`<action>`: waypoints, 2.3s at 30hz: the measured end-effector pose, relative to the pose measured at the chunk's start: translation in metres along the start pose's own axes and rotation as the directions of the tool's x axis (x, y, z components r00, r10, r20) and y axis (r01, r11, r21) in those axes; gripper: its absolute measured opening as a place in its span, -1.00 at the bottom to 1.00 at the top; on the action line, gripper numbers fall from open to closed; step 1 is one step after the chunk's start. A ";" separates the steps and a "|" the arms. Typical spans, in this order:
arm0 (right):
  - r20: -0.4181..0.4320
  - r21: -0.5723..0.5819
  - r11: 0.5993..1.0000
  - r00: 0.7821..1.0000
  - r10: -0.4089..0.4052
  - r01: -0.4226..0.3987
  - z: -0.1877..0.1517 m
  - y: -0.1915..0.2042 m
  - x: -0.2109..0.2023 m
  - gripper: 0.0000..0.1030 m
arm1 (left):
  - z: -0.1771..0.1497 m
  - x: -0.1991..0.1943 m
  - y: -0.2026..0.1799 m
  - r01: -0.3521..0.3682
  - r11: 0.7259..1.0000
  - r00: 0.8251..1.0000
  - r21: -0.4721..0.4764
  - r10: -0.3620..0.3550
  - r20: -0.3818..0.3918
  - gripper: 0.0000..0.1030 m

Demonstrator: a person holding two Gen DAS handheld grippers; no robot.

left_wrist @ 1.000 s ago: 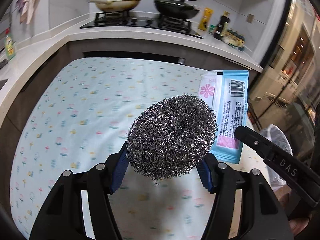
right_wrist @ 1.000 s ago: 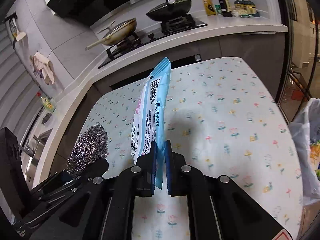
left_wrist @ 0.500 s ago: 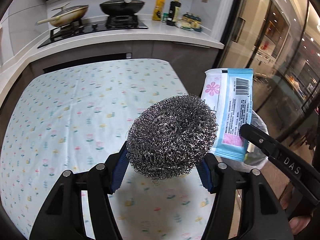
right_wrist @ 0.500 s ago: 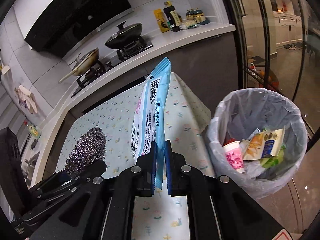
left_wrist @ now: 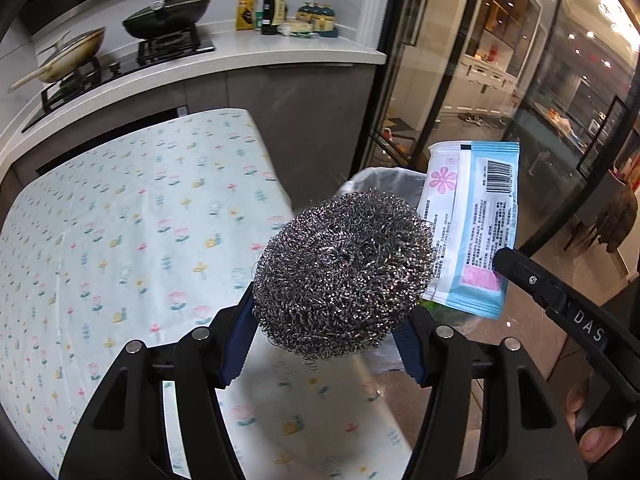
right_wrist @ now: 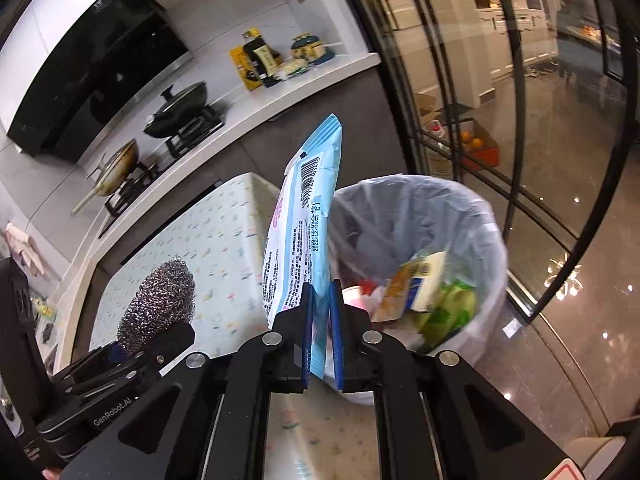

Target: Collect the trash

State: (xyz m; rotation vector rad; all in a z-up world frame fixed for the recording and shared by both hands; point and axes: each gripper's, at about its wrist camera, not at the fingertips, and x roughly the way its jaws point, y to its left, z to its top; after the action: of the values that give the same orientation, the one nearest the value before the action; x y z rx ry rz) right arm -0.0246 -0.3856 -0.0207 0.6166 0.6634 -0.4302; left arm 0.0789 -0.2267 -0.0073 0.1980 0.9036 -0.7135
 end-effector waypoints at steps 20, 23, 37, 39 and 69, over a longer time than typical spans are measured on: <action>-0.008 0.063 0.992 0.994 -0.105 0.106 0.013 -0.059 0.014 -0.82 | 0.027 0.062 -0.061 0.103 0.993 0.992 0.055 -0.098 -0.080 0.20; -0.012 0.068 0.992 0.994 -0.105 0.106 0.015 -0.058 0.017 -0.79 | 0.029 0.063 -0.063 0.103 0.993 0.993 0.059 -0.099 -0.066 0.36; -0.021 0.041 0.997 0.998 -0.061 0.062 0.016 -0.037 0.029 -0.54 | 0.038 0.048 -0.034 0.076 0.997 0.997 0.000 -0.076 -0.014 0.52; -0.021 0.039 0.998 0.998 -0.058 0.058 0.016 -0.034 0.028 -0.49 | 0.038 0.044 -0.029 0.072 0.997 0.997 -0.005 -0.072 -0.007 0.52; -0.013 -0.188 0.967 0.984 -0.177 0.172 -0.025 0.023 -0.031 0.45 | -0.006 -0.026 0.000 -0.118 0.993 0.990 -0.005 0.118 0.075 0.80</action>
State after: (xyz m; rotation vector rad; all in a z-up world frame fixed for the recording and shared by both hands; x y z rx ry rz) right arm -0.0448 -0.3469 -0.0060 0.3886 0.7804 -0.5168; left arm 0.0649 -0.2118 0.0089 0.2206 0.8131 -0.6072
